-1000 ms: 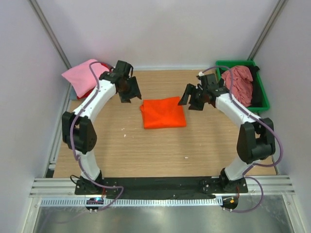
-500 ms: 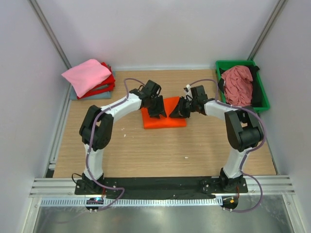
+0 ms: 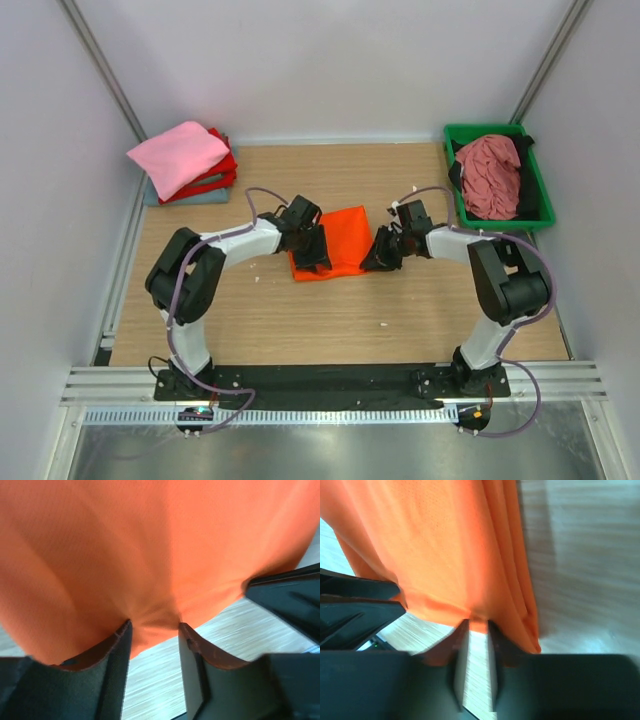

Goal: Fold and stack the t-shirts
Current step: Fold the tshirt

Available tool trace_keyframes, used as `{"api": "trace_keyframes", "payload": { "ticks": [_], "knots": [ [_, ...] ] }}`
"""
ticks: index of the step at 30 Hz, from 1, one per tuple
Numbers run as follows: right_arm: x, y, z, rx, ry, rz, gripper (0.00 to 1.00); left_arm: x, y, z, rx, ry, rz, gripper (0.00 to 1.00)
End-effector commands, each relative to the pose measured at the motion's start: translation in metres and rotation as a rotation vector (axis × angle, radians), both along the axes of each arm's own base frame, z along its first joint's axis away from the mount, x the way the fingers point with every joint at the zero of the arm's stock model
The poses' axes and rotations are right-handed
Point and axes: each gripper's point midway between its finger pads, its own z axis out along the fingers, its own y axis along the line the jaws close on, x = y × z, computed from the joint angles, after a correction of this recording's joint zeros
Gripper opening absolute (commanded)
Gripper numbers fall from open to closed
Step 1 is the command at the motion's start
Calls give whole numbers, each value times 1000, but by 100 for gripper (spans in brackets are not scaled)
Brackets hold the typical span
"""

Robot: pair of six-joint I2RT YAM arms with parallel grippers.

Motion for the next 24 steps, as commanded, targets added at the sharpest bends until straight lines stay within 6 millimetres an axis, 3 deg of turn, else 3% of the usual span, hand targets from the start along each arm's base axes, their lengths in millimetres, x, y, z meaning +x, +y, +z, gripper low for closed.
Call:
{"api": "trace_keyframes", "payload": {
  "ticks": [1,3,4,6,7,9,11,16,18,19,20,22,23,24],
  "knots": [
    [5,-19,20,-111,-82,-20,31,-11,36,6,165,-9,-15,49],
    [7,-20,41,-120,-119,-11,44,-10,42,31,186,-53,-21,55],
    [5,-22,59,-118,-150,-11,59,-3,42,47,181,-91,-17,61],
    [8,-26,81,-131,-210,-22,71,2,52,74,211,-160,-2,72],
    [5,-29,97,-129,-247,-27,74,9,52,90,200,-198,4,75],
    [-1,-30,107,-119,-273,-27,78,17,64,106,216,-241,19,81],
    [-8,-29,124,-82,-329,-29,80,30,80,114,227,-254,62,82],
    [-43,-24,110,21,-355,-34,88,59,110,100,133,-212,150,82],
    [-64,-21,92,53,-334,-32,89,72,115,97,112,-235,163,81],
    [-66,-16,94,85,-366,-23,89,81,116,91,94,-236,160,81],
    [-79,-16,77,92,-327,-33,89,85,116,88,84,-240,157,81],
    [-88,-7,75,122,-365,-17,90,93,115,77,64,-223,148,81],
    [-97,-10,59,105,-333,-29,91,97,109,75,28,-232,131,81],
    [-97,-7,59,117,-357,-28,91,100,106,73,14,-231,126,81]
  ]
}}
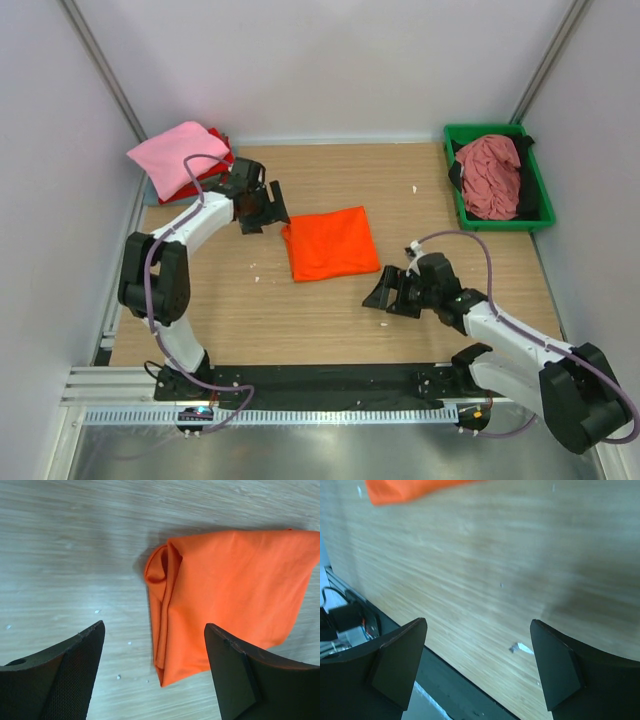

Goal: Fold and stack the t-shirts
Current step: Fold the tshirt, then neatly place the folded tshirt to the corner

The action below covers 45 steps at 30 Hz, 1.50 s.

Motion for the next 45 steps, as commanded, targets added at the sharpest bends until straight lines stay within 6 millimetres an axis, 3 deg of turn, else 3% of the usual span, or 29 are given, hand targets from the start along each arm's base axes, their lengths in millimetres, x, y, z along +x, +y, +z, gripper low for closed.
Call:
{"api": "trace_keyframes", "payload": {
  "ticks": [1,2,5,14,20,26,28,29,31,32,34,44,45],
  "knots": [
    [10,19,19,104,-140,-13,91,18,-25,-5,-105,-60,-98,81],
    [5,18,9,95,-128,-15,91,19,-31,-6,-132,-57,-110,81],
    [2,22,2,112,-145,-14,91,22,-32,-21,-135,-44,-96,81],
    [3,23,-6,78,-160,-4,91,13,-32,-72,-145,46,-45,73],
    [4,24,-8,75,-158,-5,91,5,-42,-93,-225,85,-30,55],
    [4,24,-10,74,-156,0,91,0,-55,-101,-292,99,-25,42],
    [4,24,-11,71,-156,2,91,-1,-59,-102,-301,96,-35,32],
    [4,24,-10,73,-156,1,91,-3,-61,-103,-306,99,-38,19],
    [4,24,-11,71,-157,-1,91,0,-66,-99,-325,92,-51,2],
    [4,24,-11,71,-157,1,91,1,-67,-94,-333,85,-58,0],
    [4,24,-11,72,-158,-1,91,4,-68,-85,-330,70,-67,0],
    [2,21,-6,82,-187,-6,91,51,-56,7,-257,-61,-94,0],
    [2,21,-5,85,-192,-6,91,62,-53,24,-256,-97,-89,0]
  ]
}}
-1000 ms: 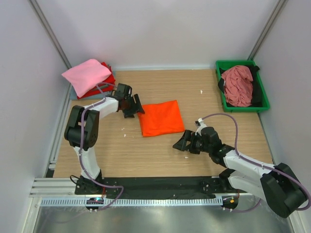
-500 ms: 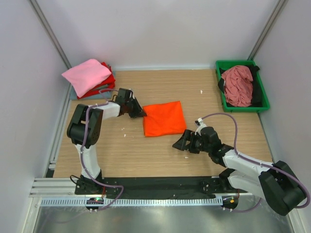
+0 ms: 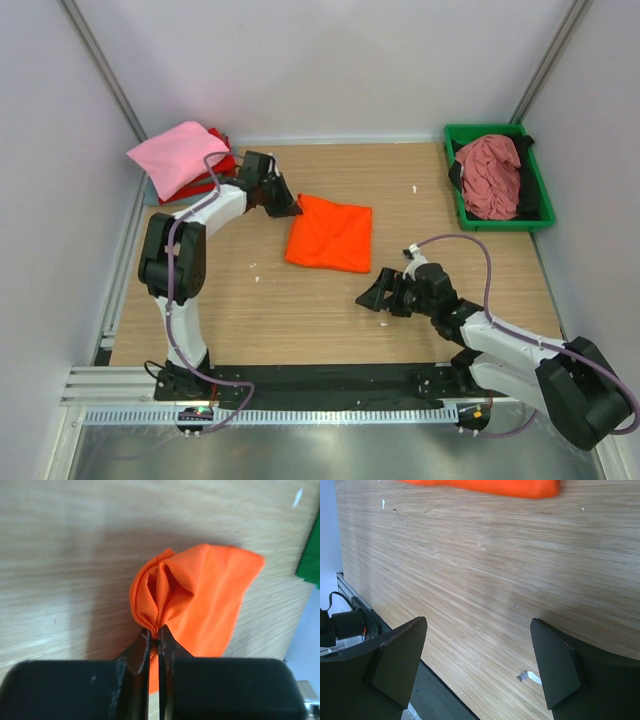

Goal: Fold and stack the t-shirts
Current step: Neatly place the folded tshirt to the corner

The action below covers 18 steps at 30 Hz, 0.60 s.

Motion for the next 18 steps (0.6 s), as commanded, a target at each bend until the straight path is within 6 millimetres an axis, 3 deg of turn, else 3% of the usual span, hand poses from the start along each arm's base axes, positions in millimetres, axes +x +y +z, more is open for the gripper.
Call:
{"api": "trace_keyframes", "payload": {
  "ticks": [1,6,7,9,11,12,13,18],
  "knots": [
    [6,1,10,14,-64,-7,91,21,15,54,31,-86,6,0],
    [5,1,9,14,-68,-2,91,45,33,83,60,-99,13,0],
    [5,0,9,12,-68,-5,91,57,33,104,54,-146,18,0],
    [5,1,9,15,-71,-1,91,63,40,104,66,-122,26,0],
    [4,1,8,15,-68,0,91,76,41,129,51,-169,31,0],
    [5,0,9,15,-71,-1,91,79,43,129,44,-157,36,0],
    [5,0,8,13,-70,-2,91,85,43,144,31,-188,39,0],
    [4,0,8,15,-72,-5,91,103,51,176,-14,-247,63,0]
  ]
}}
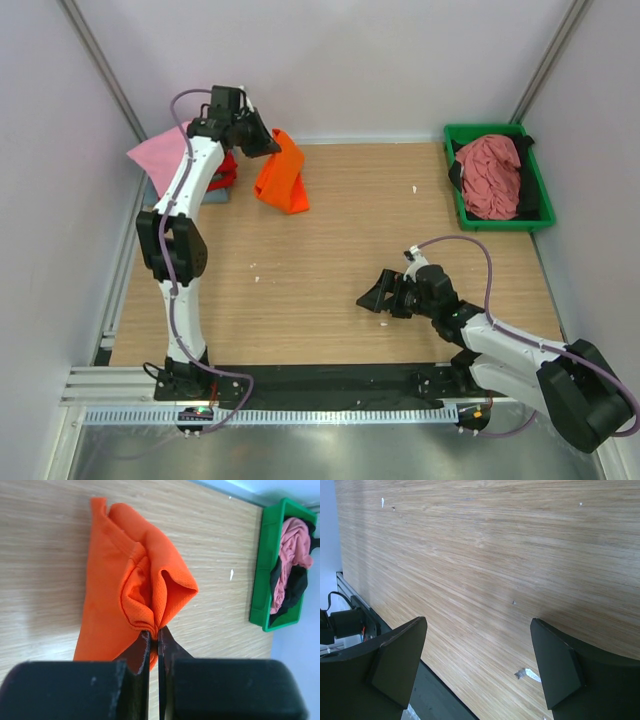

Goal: Fold and stack the t-shirts
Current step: Neatly place the folded tshirt to the corner

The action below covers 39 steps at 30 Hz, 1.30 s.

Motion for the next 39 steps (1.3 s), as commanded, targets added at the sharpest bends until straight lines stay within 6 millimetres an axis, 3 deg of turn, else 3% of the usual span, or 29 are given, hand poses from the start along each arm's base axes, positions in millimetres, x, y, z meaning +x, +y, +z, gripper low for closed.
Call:
{"api": "trace_keyframes", "payload": {
  "ticks": [1,9,16,17,23,26,31,39],
  "knots": [
    [7,1,10,12,-67,-4,91,5,4,35,-54,-42,-14,0],
    [7,2,8,8,-66,1,91,32,35,102,-155,-189,44,0],
    [7,1,7,7,-65,0,91,61,66,142,-306,-297,99,0],
    [7,1,7,7,-64,-2,91,69,87,152,-335,-328,139,0],
    [8,-1,9,7,-75,-13,91,72,118,211,-418,-499,152,0],
    [8,-1,9,9,-78,-17,91,74,136,230,-471,-546,180,0],
    [8,-1,8,5,-73,-17,91,73,165,233,-487,-544,234,0],
    [8,-1,8,5,-74,-18,91,68,191,210,-422,-512,247,0]
  ]
}}
